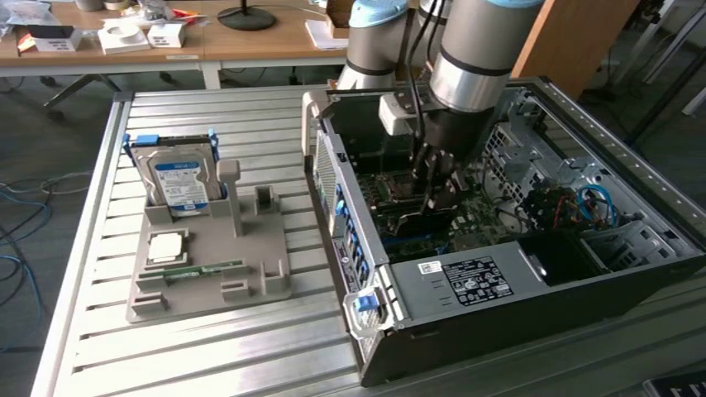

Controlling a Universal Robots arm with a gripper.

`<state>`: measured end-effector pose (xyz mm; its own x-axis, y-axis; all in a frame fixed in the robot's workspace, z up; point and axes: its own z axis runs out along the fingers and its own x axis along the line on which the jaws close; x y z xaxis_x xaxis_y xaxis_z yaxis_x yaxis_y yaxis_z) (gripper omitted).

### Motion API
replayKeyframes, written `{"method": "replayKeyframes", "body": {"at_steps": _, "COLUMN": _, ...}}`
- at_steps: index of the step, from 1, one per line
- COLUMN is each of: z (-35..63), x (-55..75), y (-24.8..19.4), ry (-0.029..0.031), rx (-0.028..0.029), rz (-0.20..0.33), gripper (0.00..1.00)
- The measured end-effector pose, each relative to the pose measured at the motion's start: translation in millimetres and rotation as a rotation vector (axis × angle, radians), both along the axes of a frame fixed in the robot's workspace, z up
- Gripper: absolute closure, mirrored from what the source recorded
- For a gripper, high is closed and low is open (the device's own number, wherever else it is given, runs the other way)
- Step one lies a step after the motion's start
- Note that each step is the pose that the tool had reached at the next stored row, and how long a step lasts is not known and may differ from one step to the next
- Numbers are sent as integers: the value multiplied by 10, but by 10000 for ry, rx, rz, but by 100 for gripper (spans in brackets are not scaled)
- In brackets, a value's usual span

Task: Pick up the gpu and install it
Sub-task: 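Insert the gpu into the slot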

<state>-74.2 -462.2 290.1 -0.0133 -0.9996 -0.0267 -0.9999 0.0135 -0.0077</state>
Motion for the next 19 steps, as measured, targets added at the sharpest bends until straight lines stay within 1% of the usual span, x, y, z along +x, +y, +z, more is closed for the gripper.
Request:
{"method": "replayKeyframes", "body": {"at_steps": 5, "z": 189, "x": 0, "y": 0, "ry": 0, "rx": 3, "rz": 1, "gripper": 55}}
{"method": "replayKeyframes", "body": {"at_steps": 14, "z": 476, "x": 0, "y": 0, "ry": 0, "rx": 3, "rz": 1, "gripper": 55}}
{"method": "replayKeyframes", "body": {"at_steps": 19, "z": 567, "x": 0, "y": 0, "ry": 0, "rx": 4, "rz": 1, "gripper": 55}}
